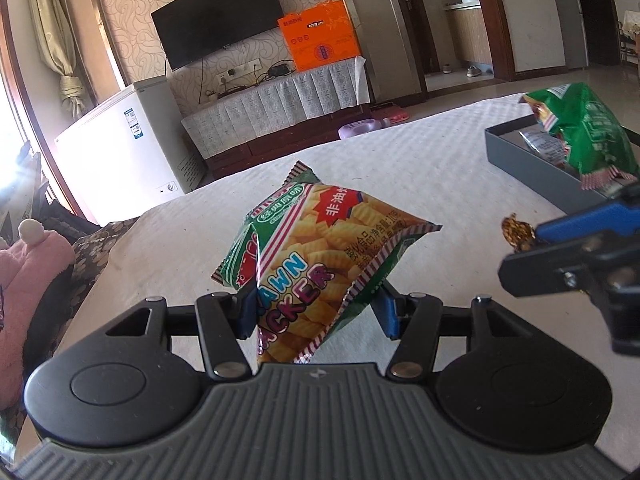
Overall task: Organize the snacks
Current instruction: 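Carry the chip bag with the left gripper while the right carries the chocolate over the box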
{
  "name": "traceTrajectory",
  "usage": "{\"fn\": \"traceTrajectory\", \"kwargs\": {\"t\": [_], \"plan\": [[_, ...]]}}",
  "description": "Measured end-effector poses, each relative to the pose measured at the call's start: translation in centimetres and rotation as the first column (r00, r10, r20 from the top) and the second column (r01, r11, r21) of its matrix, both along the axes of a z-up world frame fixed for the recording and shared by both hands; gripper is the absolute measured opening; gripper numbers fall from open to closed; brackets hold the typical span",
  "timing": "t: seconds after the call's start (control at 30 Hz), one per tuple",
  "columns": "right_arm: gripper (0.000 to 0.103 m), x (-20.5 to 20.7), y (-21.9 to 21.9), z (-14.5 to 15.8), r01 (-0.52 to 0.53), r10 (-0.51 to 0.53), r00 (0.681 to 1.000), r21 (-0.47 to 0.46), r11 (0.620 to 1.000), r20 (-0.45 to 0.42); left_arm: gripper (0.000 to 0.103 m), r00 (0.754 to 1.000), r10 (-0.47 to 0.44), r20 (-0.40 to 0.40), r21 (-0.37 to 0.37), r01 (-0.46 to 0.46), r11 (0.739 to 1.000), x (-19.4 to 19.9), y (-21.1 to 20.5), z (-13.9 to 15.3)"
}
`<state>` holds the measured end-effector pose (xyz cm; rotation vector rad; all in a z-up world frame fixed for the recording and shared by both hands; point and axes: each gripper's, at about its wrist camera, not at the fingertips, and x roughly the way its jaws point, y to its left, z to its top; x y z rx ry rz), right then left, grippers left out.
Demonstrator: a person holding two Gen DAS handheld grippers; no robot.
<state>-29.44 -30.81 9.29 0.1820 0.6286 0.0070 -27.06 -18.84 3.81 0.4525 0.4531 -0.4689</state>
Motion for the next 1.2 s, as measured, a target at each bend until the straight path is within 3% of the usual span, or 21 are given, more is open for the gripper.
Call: {"fn": "traceTrajectory", "kwargs": {"t": [0.57, 1.2], "plan": [[0.027, -1.0, 0.1, 0.3, 0.034, -0.034, 0.999, -0.003, 0.999, -0.004, 0.062, 0.998, -0.057, 0.01, -0.009, 0.057, 0.998, -5.1, 0.8, 0.1], [0.027, -4.4, -1.2, 1.1, 0.063, -0.064, 0.997, 0.011, 0.998, 0.046, 0.062, 0.998, -0.059, 0.007, -0.044, 0.059, 0.997, -5.6, 0.0, 1.2]]}}
